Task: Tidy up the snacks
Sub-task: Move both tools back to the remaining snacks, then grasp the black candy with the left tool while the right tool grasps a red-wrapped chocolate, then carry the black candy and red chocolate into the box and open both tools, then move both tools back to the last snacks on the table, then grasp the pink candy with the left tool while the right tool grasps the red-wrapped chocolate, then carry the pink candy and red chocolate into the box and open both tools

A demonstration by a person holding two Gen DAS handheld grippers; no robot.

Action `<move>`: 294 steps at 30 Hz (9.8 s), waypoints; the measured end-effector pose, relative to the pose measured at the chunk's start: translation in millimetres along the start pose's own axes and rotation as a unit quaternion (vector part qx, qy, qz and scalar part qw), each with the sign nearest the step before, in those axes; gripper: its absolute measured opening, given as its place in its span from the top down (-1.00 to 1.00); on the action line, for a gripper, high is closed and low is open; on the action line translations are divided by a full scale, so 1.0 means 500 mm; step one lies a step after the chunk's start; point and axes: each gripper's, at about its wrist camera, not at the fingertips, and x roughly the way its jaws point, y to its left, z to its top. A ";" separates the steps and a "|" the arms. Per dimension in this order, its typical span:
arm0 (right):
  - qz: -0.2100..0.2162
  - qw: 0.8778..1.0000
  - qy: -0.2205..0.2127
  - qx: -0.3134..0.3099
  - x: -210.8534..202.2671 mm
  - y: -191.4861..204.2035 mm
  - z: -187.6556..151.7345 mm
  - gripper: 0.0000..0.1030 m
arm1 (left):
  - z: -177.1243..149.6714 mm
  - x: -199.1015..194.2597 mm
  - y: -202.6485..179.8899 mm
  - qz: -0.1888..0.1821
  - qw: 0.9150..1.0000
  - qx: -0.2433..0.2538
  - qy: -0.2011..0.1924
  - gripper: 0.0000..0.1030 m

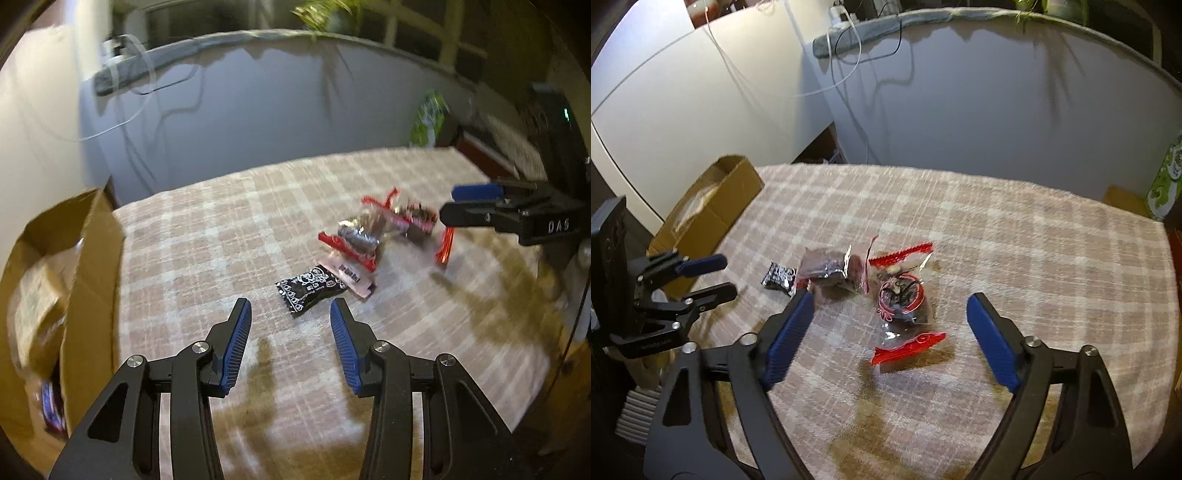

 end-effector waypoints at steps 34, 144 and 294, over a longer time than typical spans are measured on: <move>0.004 0.998 0.055 -0.037 0.094 0.005 0.008 0.04 | 0.039 0.091 -0.066 -0.033 0.991 0.115 0.063 0.55; 0.081 0.979 -0.022 -0.186 0.152 0.525 0.223 -0.62 | -0.119 -0.247 0.313 0.157 0.967 -0.160 -0.119 -0.32; 0.094 0.965 0.000 -0.247 0.203 0.541 0.238 0.17 | -0.132 -0.223 0.320 0.169 0.957 -0.207 -0.112 0.67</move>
